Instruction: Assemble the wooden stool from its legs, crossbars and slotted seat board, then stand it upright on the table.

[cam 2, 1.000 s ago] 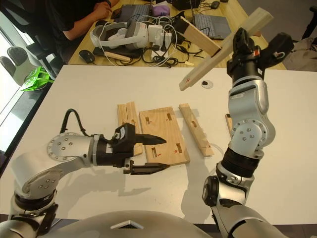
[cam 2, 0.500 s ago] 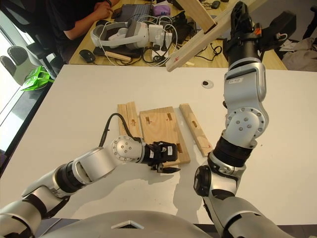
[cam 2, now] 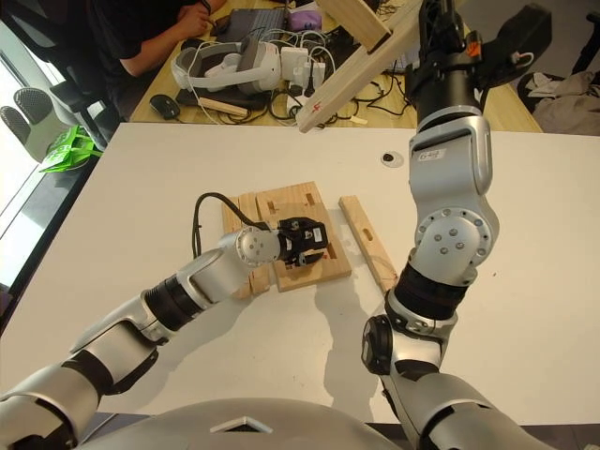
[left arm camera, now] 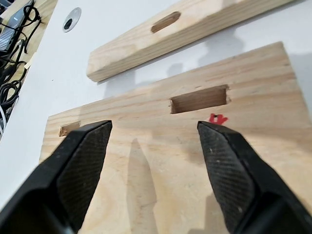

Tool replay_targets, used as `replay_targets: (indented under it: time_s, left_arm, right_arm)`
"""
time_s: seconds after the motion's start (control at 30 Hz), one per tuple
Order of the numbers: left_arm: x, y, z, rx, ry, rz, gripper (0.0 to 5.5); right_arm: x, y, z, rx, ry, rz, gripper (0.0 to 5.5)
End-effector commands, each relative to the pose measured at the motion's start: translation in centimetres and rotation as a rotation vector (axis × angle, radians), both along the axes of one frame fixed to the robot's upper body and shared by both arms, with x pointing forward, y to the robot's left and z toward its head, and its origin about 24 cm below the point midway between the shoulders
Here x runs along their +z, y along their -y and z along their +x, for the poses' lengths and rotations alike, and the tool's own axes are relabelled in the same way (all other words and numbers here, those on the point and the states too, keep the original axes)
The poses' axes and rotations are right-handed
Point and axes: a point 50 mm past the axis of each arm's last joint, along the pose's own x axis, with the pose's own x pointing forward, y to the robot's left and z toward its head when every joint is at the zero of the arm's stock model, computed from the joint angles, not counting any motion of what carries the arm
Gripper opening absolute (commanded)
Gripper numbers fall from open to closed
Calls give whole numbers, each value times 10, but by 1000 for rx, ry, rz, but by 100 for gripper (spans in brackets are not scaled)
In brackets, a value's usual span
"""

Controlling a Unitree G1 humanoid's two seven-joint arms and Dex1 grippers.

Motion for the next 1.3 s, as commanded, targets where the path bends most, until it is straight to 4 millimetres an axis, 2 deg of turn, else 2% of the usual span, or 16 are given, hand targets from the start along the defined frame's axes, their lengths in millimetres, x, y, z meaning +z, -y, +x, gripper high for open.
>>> replay_targets:
  time_s: [0.03,0.1,0.17,0.23,0.3,0.43,0.53,0.63,0.73,0.9,1.03,1.3]
  left_arm:
    - [-21,-13,7,152,-49,-25,325]
    - [-11,-11,13,229,-35,-135,325]
    - [12,-19,19,364,-22,-345,325]
    - [35,-38,18,496,-28,-548,325]
    - [51,-64,11,596,-35,-678,325]
    - [57,-107,-11,709,-84,-717,325]
    - [55,-123,-22,731,-125,-684,325]
    - [62,-135,-22,745,-119,-678,325]
    - [70,-140,-16,748,-94,-691,325]
    - [79,-131,-11,697,-82,-699,325]
    - [84,-131,-10,681,-75,-706,325]
    - [86,-130,-9,666,-68,-700,325]
  right_arm:
    - [-3,-7,-5,39,9,-87,98]
    - [-9,-8,-11,62,9,-183,98]
    - [-20,-5,-20,63,-17,-345,98]
    - [-35,0,-30,45,-74,-479,98]
    - [-48,1,-43,14,-109,-571,98]
    - [-65,-9,-65,-14,-144,-658,98]
    - [-76,-13,-75,-29,-166,-638,98]
    - [-85,-15,-80,-39,-183,-636,98]
    - [-89,-15,-78,9,-156,-655,98]
    - [-96,-13,-65,124,-103,-694,98]
    - [-100,-7,-63,181,-74,-740,98]
    - [-106,9,-56,174,-28,-810,98]
